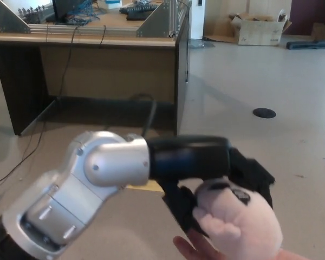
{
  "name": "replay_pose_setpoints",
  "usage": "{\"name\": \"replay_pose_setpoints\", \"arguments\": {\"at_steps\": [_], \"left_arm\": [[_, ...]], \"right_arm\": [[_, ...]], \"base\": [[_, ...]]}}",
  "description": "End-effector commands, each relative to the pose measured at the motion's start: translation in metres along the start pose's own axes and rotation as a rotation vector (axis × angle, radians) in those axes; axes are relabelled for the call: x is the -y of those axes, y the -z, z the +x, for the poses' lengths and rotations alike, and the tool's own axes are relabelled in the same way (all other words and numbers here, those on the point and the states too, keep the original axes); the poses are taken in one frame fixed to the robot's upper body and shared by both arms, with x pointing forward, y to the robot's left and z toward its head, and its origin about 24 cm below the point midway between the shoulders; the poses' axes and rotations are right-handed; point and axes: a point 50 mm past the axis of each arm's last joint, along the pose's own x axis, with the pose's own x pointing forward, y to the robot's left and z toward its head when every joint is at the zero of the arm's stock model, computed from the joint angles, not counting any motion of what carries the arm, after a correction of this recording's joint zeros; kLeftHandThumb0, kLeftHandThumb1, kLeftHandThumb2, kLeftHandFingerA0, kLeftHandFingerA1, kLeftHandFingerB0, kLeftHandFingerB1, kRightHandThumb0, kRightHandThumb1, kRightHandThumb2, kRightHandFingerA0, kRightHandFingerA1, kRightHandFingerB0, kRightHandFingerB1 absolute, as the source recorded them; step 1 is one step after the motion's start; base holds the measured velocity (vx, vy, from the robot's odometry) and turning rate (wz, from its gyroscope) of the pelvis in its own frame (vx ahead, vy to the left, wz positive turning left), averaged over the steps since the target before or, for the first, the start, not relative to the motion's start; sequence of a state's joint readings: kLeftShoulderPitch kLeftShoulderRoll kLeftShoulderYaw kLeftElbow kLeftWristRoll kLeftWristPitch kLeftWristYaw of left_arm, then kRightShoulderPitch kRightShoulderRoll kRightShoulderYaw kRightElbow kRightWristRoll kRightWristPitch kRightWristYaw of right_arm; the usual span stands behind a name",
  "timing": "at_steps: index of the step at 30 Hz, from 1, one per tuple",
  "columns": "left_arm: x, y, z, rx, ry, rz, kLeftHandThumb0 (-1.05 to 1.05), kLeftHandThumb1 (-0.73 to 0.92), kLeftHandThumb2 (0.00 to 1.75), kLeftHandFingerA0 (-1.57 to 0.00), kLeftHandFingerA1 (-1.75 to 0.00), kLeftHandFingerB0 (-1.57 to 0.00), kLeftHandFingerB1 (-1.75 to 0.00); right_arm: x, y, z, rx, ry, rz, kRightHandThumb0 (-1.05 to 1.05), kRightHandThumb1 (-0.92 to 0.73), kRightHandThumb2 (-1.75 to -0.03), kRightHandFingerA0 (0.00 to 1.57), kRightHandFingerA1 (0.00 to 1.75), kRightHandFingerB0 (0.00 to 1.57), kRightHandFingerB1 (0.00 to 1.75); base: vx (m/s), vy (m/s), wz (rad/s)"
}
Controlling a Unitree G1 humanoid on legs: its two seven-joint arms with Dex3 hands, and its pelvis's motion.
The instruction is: The robot extends its left hand to pick up an emotional support dumpling from the palm of a person and brings its hand down by its side. Then it extends its arm again to hand the dumpling back to the person.
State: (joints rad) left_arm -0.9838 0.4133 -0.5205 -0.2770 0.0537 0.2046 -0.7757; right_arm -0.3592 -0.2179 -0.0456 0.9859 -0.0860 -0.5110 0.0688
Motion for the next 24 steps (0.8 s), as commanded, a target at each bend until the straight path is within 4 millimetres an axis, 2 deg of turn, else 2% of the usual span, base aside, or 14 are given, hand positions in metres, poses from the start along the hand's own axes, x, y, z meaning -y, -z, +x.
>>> {"name": "replay_pose_setpoints", "arguments": {"at_steps": [1,2,3,4,5,9,10,12,13,15,18,19,21,24], "left_arm": [[0.007,-0.003,0.007,0.007,0.001,0.039,-0.20,0.69,0.62,-0.86,-1.36,-0.86,-0.54],[0.010,-0.006,0.011,0.030,-0.014,0.031,-0.20,0.69,0.62,-0.86,-1.36,-0.86,-0.54],[0.011,-0.006,0.013,0.039,-0.022,0.033,-0.30,0.67,0.60,-0.82,-0.77,-0.54,-0.36],[0.012,-0.006,0.014,0.045,-0.029,0.038,-0.30,0.67,0.60,-0.82,-0.77,-0.54,-0.36],[0.013,-0.006,0.014,0.055,-0.033,0.047,-0.60,0.48,0.78,-0.32,-0.48,-0.16,-0.40],[0.012,-0.006,0.012,0.018,-0.046,0.099,-0.84,0.54,0.58,0.00,-0.26,0.00,-0.16],[0.011,-0.006,0.012,0.003,-0.046,0.104,-0.83,0.46,0.88,0.00,-0.09,0.00,-0.06],[0.010,-0.006,0.011,-0.005,-0.047,0.103,-0.85,0.46,0.90,0.00,-0.07,0.00,-0.05],[0.008,-0.007,0.010,-0.010,-0.051,0.102,-0.88,0.48,0.93,0.00,-0.09,0.00,-0.05],[0.006,-0.007,0.008,-0.019,-0.053,0.108,-0.95,0.52,0.96,0.00,-0.03,0.00,0.00],[0.002,-0.007,0.004,-0.034,-0.055,0.114,-0.94,0.51,0.95,0.00,-0.03,0.00,0.00],[0.000,-0.007,0.003,-0.040,-0.059,0.114,-0.93,0.51,0.94,0.00,-0.01,0.00,0.00],[-0.009,-0.007,-0.003,-0.048,-0.083,0.120,-0.93,0.51,0.93,0.00,-0.02,0.00,0.00],[-0.022,-0.008,-0.011,-0.068,-0.101,0.115,-0.90,0.48,0.94,0.00,0.00,0.00,0.00]], "right_arm": [[0.006,-0.004,-0.001,0.037,-0.004,-0.072,-0.46,-0.69,-0.60,1.00,0.91,0.74,0.58],[0.006,-0.006,-0.002,0.074,-0.002,-0.042,-0.46,-0.69,-0.60,1.00,0.91,0.74,0.58],[0.006,-0.007,-0.002,0.089,0.000,-0.052,-0.47,-0.71,-0.61,0.96,0.84,0.78,0.58],[0.006,-0.008,-0.003,0.098,0.003,-0.072,-0.47,-0.71,-0.61,0.96,0.84,0.78,0.58],[0.006,-0.006,0.000,0.065,0.011,-0.049,-0.38,-0.63,-0.59,0.68,0.61,0.55,0.46],[0.006,-0.003,0.006,-0.025,0.017,-0.003,-0.42,-0.61,-0.58,0.69,0.56,0.54,0.42],[0.006,-0.004,0.005,-0.006,0.005,0.015,-0.40,-0.60,-0.58,0.72,0.58,0.55,0.41],[0.007,-0.005,0.004,0.007,0.000,0.022,-0.41,-0.61,-0.58,0.69,0.55,0.54,0.41],[0.006,-0.005,0.004,0.009,0.001,0.023,-0.46,-0.49,-0.81,0.64,0.64,0.43,0.52],[0.005,-0.007,0.002,0.013,0.000,0.021,-0.37,-0.63,-0.59,0.72,0.59,0.54,0.42],[0.005,-0.009,0.000,0.022,-0.008,-0.014,-0.34,-0.64,-0.59,0.75,0.65,0.58,0.44],[0.006,-0.006,0.002,0.003,-0.005,-0.022,-0.45,-0.53,-0.82,0.63,0.62,0.46,0.52],[0.007,-0.003,0.004,-0.022,-0.002,-0.032,-0.43,-0.64,-0.60,0.70,0.46,0.53,0.38],[0.006,-0.003,0.003,-0.008,0.007,-0.014,-0.52,-0.62,-0.60,0.73,0.46,0.57,0.39]], "base": [[0.00,0.000,0.00],[0.00,0.000,0.00],[0.00,0.000,0.00],[0.00,0.000,0.00],[0.00,0.000,0.00],[0.00,0.000,0.00],[0.00,0.000,0.00],[0.00,0.000,0.00],[0.00,0.000,0.00],[0.00,0.000,0.00],[0.00,0.000,0.00],[0.00,0.000,0.00],[0.00,0.000,0.00],[0.00,0.000,0.00]]}}
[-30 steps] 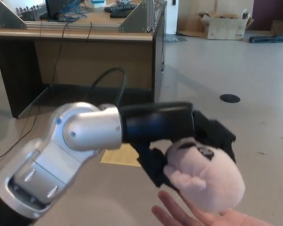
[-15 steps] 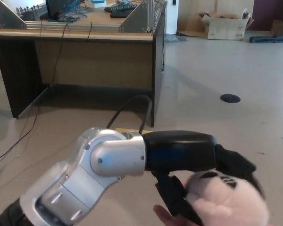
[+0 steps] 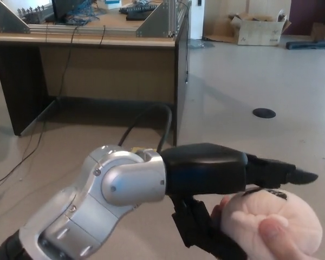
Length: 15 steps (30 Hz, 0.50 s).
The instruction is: The robot extends its left hand to pick up an emotional support dumpling from the palm of a person and brings its hand down by its side. Then it extends its arm again to hand the dumpling back to the person.
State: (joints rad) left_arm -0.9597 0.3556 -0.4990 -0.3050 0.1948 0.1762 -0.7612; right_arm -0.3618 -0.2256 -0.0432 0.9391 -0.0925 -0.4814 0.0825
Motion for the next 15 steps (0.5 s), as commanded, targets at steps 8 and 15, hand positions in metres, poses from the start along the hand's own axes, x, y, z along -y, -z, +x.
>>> {"name": "replay_pose_setpoints", "arguments": {"at_steps": [8,15], "left_arm": [[-0.078,0.002,-0.051,-0.039,-0.177,-0.006,-0.81,0.44,0.87,0.00,-0.08,0.00,0.00],[-0.100,0.008,-0.083,-0.039,-0.267,-0.091,-0.82,0.51,0.56,0.00,-0.15,0.00,-0.03]], "right_arm": [[0.003,0.005,-0.001,-0.030,0.037,0.043,-0.39,-0.60,-0.58,0.78,0.49,0.62,0.40],[0.002,0.006,-0.002,-0.028,0.044,0.030,-0.39,-0.61,-0.58,0.79,0.48,0.61,0.39]], "base": [[0.00,0.000,0.00],[0.00,0.000,0.00]]}}
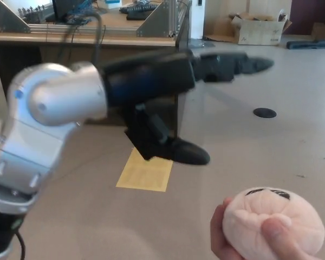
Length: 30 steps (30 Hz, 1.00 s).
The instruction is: The robot extends its left hand to pick up an emotional support dumpling from the palm of a person and brings its hand down by its side. Then it extends its arm again to hand the dumpling back to the person.
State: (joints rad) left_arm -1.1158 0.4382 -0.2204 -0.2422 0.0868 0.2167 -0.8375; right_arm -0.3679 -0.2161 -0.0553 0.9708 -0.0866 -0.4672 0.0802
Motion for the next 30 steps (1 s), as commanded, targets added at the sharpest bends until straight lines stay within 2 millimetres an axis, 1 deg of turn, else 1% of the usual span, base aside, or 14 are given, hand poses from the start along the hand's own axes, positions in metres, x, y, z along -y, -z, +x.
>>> {"name": "replay_pose_setpoints", "arguments": {"at_steps": [1,3,5,9,10,12,15,17,18,22,24,25,29,30], "left_arm": [[-0.042,0.010,-0.045,-0.002,-0.114,-0.153,-0.82,0.51,0.56,0.00,-0.15,0.00,-0.03],[-0.051,0.024,-0.081,-0.025,-0.199,-0.255,-0.73,0.42,0.82,0.00,-0.09,0.00,-0.08],[-0.034,0.044,-0.106,-0.083,-0.221,-0.364,-0.73,0.41,0.81,0.00,-0.07,0.00,-0.07],[-0.032,0.045,-0.109,-0.085,-0.222,-0.377,-0.73,0.41,0.81,0.00,-0.07,0.00,-0.07],[0.015,0.082,-0.140,-0.177,-0.276,-0.533,-0.79,0.39,0.74,-0.04,-0.17,0.00,-0.05],[0.074,0.112,-0.171,-0.309,-0.334,-0.666,-0.70,0.39,0.84,0.00,-0.20,0.00,-0.10],[0.078,0.113,-0.173,-0.316,-0.337,-0.674,-0.70,0.39,0.84,0.00,-0.20,0.00,-0.10],[0.163,0.140,-0.210,-0.563,-0.400,-0.821,-0.72,0.43,0.80,-0.01,-0.21,0.00,-0.04],[0.180,0.142,-0.218,-0.611,-0.408,-0.843,-0.70,0.43,0.80,-0.01,-0.24,0.00,-0.07],[0.191,0.142,-0.224,-0.638,-0.416,-0.852,-0.70,0.43,0.80,-0.01,-0.24,0.00,-0.07],[0.255,0.144,-0.257,-0.879,-0.588,-0.908,-0.57,0.36,0.70,-0.10,-0.42,-0.03,-0.28],[0.273,0.142,-0.267,-0.951,-0.626,-0.915,-0.29,0.34,0.89,-0.05,-0.49,0.00,-0.46],[0.289,0.139,-0.275,-1.005,-0.652,-0.911,-0.29,0.34,0.89,-0.05,-0.49,0.00,-0.46],[0.291,0.138,-0.277,-1.016,-0.661,-0.930,-0.55,0.50,0.55,-0.25,-0.36,-0.18,-0.28]], "right_arm": [[0.004,0.000,-0.001,0.009,0.036,0.000,-0.39,-0.61,-0.58,0.79,0.48,0.61,0.39],[0.002,0.003,-0.003,0.005,0.032,-0.007,-0.40,-0.60,-0.57,0.81,0.49,0.60,0.39],[0.002,0.005,-0.006,0.010,0.024,-0.016,-0.41,-0.60,-0.58,0.83,0.50,0.60,0.40],[0.002,0.005,-0.006,0.010,0.023,-0.017,-0.41,-0.60,-0.58,0.83,0.50,0.60,0.40],[-0.001,0.010,-0.009,-0.008,0.020,-0.003,-0.42,-0.60,-0.57,0.81,0.49,0.61,0.39],[-0.001,0.013,-0.012,-0.020,0.022,0.019,-0.43,-0.59,-0.57,0.81,0.49,0.61,0.40],[0.000,0.013,-0.012,-0.020,0.024,0.021,-0.43,-0.59,-0.57,0.81,0.49,0.61,0.40],[-0.001,0.016,-0.014,-0.023,0.032,0.040,-0.41,-0.58,-0.57,0.81,0.49,0.59,0.40],[-0.001,0.017,-0.015,-0.024,0.034,0.042,-0.40,-0.59,-0.57,0.82,0.49,0.60,0.39],[-0.002,0.017,-0.016,-0.026,0.035,0.041,-0.40,-0.59,-0.57,0.82,0.49,0.60,0.39],[-0.003,0.027,-0.026,-0.041,0.043,0.042,-0.45,-0.49,-0.80,0.74,0.62,0.53,0.53],[-0.003,0.030,-0.029,-0.047,0.044,0.043,-0.47,-0.49,-0.80,0.72,0.62,0.52,0.53],[-0.001,0.033,-0.034,-0.054,0.044,0.042,-0.47,-0.49,-0.80,0.72,0.62,0.52,0.53],[-0.001,0.035,-0.035,-0.057,0.047,0.052,-0.44,-0.49,-0.79,0.73,0.62,0.53,0.53]], "base": [[0.00,0.000,0.00],[0.00,0.000,0.00],[0.00,0.000,0.00],[0.00,0.000,0.00],[0.00,0.000,0.00],[0.00,0.000,0.00],[0.00,0.000,0.00],[0.00,0.000,0.00],[0.00,0.000,0.00],[0.00,0.000,0.00],[0.00,0.000,0.00],[0.00,0.000,0.00],[0.00,0.000,0.00],[0.00,0.000,0.00]]}}
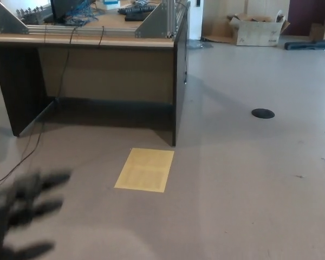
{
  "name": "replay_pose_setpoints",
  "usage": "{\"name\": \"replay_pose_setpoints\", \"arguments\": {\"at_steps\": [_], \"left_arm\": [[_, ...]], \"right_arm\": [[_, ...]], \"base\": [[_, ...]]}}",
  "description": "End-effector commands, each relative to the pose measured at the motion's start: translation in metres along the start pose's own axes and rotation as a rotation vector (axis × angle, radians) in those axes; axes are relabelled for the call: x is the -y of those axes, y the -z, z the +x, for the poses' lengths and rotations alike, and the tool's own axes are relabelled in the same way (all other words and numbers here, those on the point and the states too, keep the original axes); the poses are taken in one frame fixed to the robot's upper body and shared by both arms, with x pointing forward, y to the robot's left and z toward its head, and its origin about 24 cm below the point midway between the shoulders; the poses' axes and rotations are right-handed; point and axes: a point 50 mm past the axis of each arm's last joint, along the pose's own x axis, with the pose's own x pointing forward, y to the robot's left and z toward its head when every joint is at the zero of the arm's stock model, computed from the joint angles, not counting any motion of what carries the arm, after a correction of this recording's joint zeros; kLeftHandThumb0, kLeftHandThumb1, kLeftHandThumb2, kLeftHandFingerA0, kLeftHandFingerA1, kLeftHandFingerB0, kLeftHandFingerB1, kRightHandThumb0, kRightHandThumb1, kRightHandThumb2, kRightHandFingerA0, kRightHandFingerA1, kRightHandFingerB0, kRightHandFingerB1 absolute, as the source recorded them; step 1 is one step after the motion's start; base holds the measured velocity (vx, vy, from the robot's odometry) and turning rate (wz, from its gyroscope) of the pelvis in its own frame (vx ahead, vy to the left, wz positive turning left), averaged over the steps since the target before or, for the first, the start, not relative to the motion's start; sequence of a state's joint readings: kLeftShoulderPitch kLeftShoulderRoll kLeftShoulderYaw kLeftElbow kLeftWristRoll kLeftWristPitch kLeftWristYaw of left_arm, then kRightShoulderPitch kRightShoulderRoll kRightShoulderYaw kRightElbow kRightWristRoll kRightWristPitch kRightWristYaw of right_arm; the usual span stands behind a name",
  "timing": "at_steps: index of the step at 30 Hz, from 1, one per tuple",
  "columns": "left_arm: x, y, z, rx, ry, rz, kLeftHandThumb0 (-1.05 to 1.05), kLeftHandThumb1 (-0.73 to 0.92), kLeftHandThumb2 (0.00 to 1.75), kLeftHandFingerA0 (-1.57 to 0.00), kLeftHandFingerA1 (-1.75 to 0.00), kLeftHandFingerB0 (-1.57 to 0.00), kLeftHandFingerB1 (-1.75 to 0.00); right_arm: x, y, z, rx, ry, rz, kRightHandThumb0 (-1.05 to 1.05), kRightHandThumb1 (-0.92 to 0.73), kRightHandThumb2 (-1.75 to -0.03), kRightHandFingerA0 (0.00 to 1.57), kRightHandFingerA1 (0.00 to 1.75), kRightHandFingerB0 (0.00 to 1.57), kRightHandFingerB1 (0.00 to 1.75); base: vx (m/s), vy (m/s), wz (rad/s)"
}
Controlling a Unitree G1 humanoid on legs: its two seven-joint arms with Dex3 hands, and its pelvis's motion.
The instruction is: The robot extends its left hand to pick up an emotional support dumpling from the palm of a person and brings its hand down by its side. Then it extends its arm again to hand the dumpling back to the person.
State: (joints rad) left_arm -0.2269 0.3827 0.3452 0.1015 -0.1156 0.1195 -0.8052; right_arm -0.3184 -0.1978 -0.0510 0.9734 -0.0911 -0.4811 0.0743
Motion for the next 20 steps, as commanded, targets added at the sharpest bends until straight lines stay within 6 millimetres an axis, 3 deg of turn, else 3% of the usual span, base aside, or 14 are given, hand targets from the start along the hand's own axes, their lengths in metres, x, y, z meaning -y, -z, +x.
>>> {"name": "replay_pose_setpoints", "arguments": {"at_steps": [1,2,3,4,7,8,15,16,20], "left_arm": [[0.031,0.120,-0.075,-0.226,-0.465,-0.107,-0.55,0.50,0.55,-0.25,-0.36,-0.18,-0.28],[0.032,0.123,-0.077,-0.240,-0.469,-0.117,-0.53,0.51,0.55,-0.27,-0.37,-0.21,-0.29],[0.033,0.124,-0.078,-0.247,-0.468,-0.110,-0.53,0.51,0.55,-0.27,-0.37,-0.21,-0.29],[0.033,0.124,-0.078,-0.246,-0.462,-0.109,-0.29,0.29,0.87,-0.11,-0.51,-0.06,-0.48],[0.033,0.125,-0.078,-0.244,-0.456,-0.101,-0.29,0.30,0.88,-0.12,-0.51,-0.07,-0.48],[0.034,0.127,-0.079,-0.249,-0.459,-0.103,-0.26,0.30,0.87,-0.14,-0.51,-0.09,-0.49],[0.036,0.131,-0.081,-0.247,-0.462,-0.101,-0.26,0.32,0.88,-0.14,-0.52,-0.09,-0.49],[0.036,0.131,-0.081,-0.250,-0.464,-0.098,-0.27,0.29,0.87,-0.15,-0.52,-0.10,-0.50],[0.034,0.131,-0.079,-0.250,-0.467,-0.089,-0.27,0.28,0.87,-0.15,-0.52,-0.10,-0.50]], "right_arm": [[0.009,0.023,-0.024,-0.023,0.063,0.050,-0.44,-0.49,-0.79,0.73,0.62,0.53,0.53],[0.008,0.024,-0.026,-0.027,0.066,0.060,-0.38,-0.60,-0.57,0.80,0.49,0.59,0.39],[0.008,0.025,-0.027,-0.029,0.066,0.063,-0.38,-0.60,-0.57,0.80,0.49,0.59,0.39],[0.008,0.026,-0.028,-0.027,0.068,0.050,-0.46,-0.49,-0.80,0.72,0.62,0.52,0.53],[0.007,0.026,-0.030,-0.020,0.070,0.027,-0.46,-0.49,-0.80,0.72,0.62,0.52,0.53],[0.007,0.027,-0.031,-0.022,0.069,0.024,-0.44,-0.59,-0.57,0.79,0.49,0.57,0.39],[0.007,0.030,-0.034,-0.024,0.065,0.025,-0.41,-0.60,-0.57,0.80,0.49,0.58,0.39],[0.007,0.029,-0.032,-0.026,0.063,0.025,-0.46,-0.49,-0.80,0.72,0.61,0.51,0.52],[0.007,0.027,-0.030,-0.029,0.062,0.026,-0.46,-0.49,-0.80,0.72,0.61,0.51,0.52]], "base": [[0.00,0.000,0.00],[0.00,0.000,0.00],[0.00,0.000,0.00],[0.00,0.000,0.00],[0.00,0.000,0.00],[0.00,0.000,0.00],[0.00,0.000,0.00],[0.00,0.000,0.00],[0.00,0.000,0.00]]}}
